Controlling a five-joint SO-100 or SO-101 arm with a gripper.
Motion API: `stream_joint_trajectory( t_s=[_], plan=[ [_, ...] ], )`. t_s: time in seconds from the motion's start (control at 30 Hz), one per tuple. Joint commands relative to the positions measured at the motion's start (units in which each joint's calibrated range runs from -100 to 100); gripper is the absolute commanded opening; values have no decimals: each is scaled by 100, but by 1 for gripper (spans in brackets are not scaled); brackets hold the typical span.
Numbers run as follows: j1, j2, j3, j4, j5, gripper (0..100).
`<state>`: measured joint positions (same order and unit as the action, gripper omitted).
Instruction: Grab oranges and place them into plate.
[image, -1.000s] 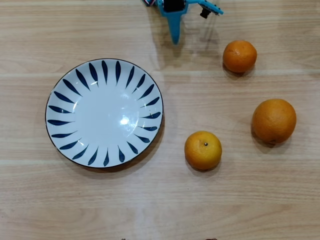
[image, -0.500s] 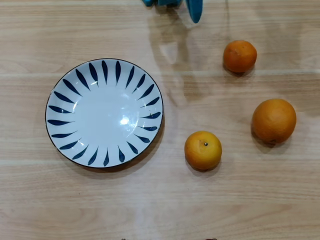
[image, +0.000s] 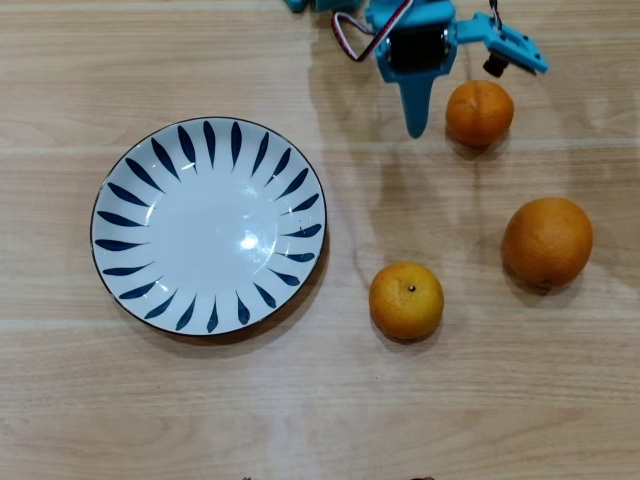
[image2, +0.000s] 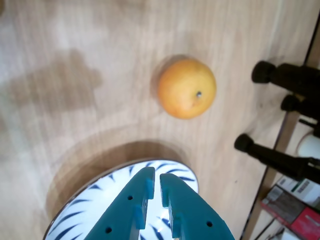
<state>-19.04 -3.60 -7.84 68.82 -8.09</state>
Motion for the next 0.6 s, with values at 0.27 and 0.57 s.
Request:
stream_joint_trajectory(
  t_s=[0.27,0.57],
  plan=[
    [138,546,-253,-801,-305,16],
    [89,892,-317,-801,-430,48]
  ],
)
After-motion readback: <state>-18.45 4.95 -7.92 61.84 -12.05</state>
